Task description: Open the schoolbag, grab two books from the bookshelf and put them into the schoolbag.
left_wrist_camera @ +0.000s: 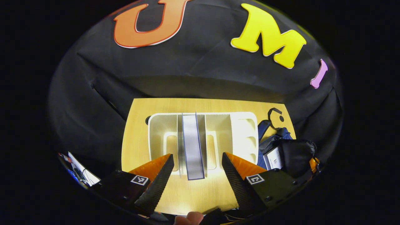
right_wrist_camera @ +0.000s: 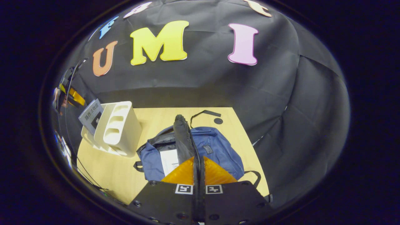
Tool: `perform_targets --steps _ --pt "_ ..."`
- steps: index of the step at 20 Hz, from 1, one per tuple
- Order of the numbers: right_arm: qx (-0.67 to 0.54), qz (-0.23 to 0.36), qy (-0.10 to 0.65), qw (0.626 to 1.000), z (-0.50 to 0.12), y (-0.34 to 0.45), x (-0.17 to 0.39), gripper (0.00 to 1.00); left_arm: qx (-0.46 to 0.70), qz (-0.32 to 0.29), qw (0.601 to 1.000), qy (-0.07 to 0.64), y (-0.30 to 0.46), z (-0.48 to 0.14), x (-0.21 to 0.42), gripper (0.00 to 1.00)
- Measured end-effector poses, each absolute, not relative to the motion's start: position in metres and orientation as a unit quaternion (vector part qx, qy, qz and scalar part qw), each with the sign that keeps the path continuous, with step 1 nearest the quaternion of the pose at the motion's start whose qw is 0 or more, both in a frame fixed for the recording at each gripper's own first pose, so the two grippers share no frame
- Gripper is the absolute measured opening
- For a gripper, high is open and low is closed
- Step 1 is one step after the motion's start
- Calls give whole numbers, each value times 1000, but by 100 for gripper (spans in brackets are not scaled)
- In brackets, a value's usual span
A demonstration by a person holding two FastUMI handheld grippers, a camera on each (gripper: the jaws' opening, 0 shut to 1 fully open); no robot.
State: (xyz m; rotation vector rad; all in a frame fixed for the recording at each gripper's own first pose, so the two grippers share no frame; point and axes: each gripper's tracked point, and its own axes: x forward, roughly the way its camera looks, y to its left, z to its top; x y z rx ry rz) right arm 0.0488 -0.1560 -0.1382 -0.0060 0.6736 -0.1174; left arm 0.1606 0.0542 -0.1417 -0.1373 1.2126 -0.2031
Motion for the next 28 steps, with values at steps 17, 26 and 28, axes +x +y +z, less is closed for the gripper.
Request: perform_targets --steps 17,26,28 --pt "4 -78 342 937 -151 -159 55 0 -52 -54 702 708 53 -242 166 70" --pt "5 -75 342 937 -157 -160 52 0 -45 -23 714 698 68 -227 158 46" --pt "4 -73 343 937 -157 -160 52 0 -48 -27 726 685 69 -209 157 45"
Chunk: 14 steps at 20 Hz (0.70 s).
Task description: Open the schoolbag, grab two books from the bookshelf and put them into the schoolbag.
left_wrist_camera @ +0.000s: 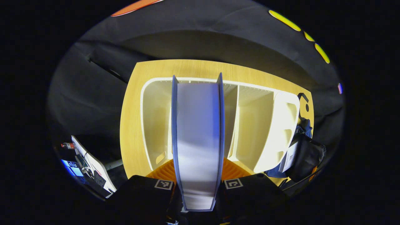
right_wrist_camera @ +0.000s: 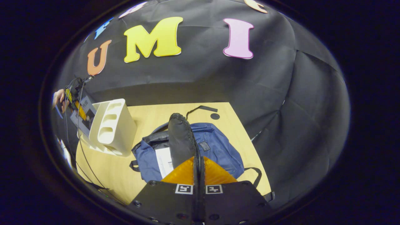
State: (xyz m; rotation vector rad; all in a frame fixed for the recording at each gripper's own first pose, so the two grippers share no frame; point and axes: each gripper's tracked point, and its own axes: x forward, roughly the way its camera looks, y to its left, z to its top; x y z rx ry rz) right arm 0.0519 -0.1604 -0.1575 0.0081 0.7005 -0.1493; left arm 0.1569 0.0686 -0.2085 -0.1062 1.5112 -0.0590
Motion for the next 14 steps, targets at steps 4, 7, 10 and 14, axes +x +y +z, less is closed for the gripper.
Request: perform_targets --steps 4,7,10,14 --pt "2 -67 340 938 -158 -159 53 0 -71 -44 742 666 78 -168 131 45" --pt "1 -60 339 939 -158 -158 50 0 -110 -48 753 647 83 -136 110 45" --pt "5 -53 341 939 -161 -157 47 0 -133 -45 773 618 97 -104 94 45" --pt "5 -47 343 938 -162 -158 45 0 -175 -62 794 579 100 -67 71 45"
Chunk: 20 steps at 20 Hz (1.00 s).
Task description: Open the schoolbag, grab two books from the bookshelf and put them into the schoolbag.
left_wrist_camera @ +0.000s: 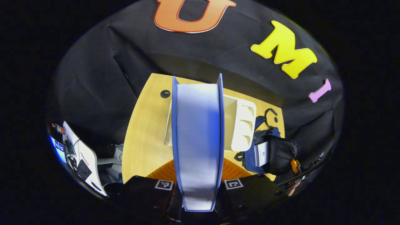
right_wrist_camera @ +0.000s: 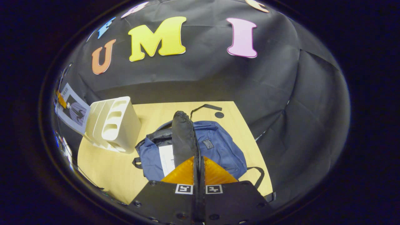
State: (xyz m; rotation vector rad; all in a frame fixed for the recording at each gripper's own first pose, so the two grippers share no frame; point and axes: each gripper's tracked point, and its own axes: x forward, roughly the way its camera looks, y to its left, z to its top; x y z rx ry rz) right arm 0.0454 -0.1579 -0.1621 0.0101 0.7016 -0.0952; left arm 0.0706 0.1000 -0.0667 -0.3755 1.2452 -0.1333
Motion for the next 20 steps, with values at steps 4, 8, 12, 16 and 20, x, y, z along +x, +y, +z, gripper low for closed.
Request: perform_targets --steps 4,8,12,16,20 --pt "-3 -39 344 938 -162 -157 45 0 -286 -129 781 539 49 -36 46 48" --pt "-12 -33 344 938 -162 -157 43 0 -331 -183 774 507 10 -33 27 45" --pt "-6 -31 344 939 -162 -158 42 0 -362 -231 769 474 -37 -40 21 45" --pt "-13 -26 346 938 -161 -159 40 0 -372 -261 753 476 -97 -69 2 45" --pt "-9 -24 348 937 -159 -163 39 0 -366 -272 739 496 -159 -113 -15 45"
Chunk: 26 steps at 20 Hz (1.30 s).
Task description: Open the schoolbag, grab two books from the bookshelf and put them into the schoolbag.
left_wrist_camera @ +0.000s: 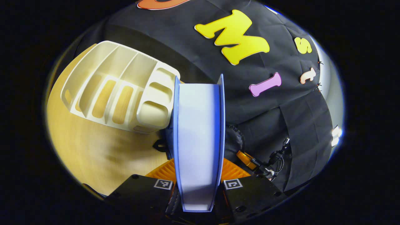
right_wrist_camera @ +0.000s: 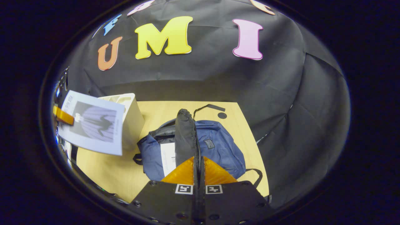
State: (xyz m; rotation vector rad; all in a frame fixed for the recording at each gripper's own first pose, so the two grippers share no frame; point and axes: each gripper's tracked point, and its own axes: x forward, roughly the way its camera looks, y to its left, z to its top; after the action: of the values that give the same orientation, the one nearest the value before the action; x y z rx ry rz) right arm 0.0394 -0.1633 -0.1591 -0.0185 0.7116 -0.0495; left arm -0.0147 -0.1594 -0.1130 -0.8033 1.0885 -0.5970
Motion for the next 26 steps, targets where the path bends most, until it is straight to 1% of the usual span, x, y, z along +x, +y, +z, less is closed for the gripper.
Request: perform_targets --steps 4,7,10,11,12,13,15,22,23,24,25,26 --pt "-11 -27 351 936 -155 -173 39 0 -366 -283 726 509 -213 -152 -20 45" --pt "-11 -28 351 936 -152 -177 40 0 -385 -293 699 527 -246 -175 -21 45" --pt "-4 -28 351 936 -152 -181 40 0 -400 -286 689 532 -267 -191 -15 45" --pt "-3 -27 353 935 -152 -182 40 0 -413 -286 681 532 -274 -190 -14 45" --pt "-1 -26 354 935 -152 -184 40 0 -424 -287 673 534 -280 -190 -14 41" --pt "0 -27 354 935 -150 -186 43 0 -420 -285 675 535 -283 -194 -15 45" --pt "4 -26 353 935 -146 -188 44 0 -409 -290 676 540 -291 -204 -20 45" --pt "2 -30 339 940 -125 -197 48 0 -433 -308 658 534 -334 -215 -16 45" --pt "1 -30 338 941 -122 -198 48 0 -436 -309 656 533 -340 -216 -16 40" --pt "0 -30 336 941 -120 -198 48 0 -439 -310 653 533 -346 -218 -15 40" --pt "0 -30 335 942 -118 -198 49 0 -443 -312 651 531 -353 -218 -13 45" --pt "-1 -29 334 942 -116 -198 50 0 -449 -314 647 531 -361 -220 -10 45"
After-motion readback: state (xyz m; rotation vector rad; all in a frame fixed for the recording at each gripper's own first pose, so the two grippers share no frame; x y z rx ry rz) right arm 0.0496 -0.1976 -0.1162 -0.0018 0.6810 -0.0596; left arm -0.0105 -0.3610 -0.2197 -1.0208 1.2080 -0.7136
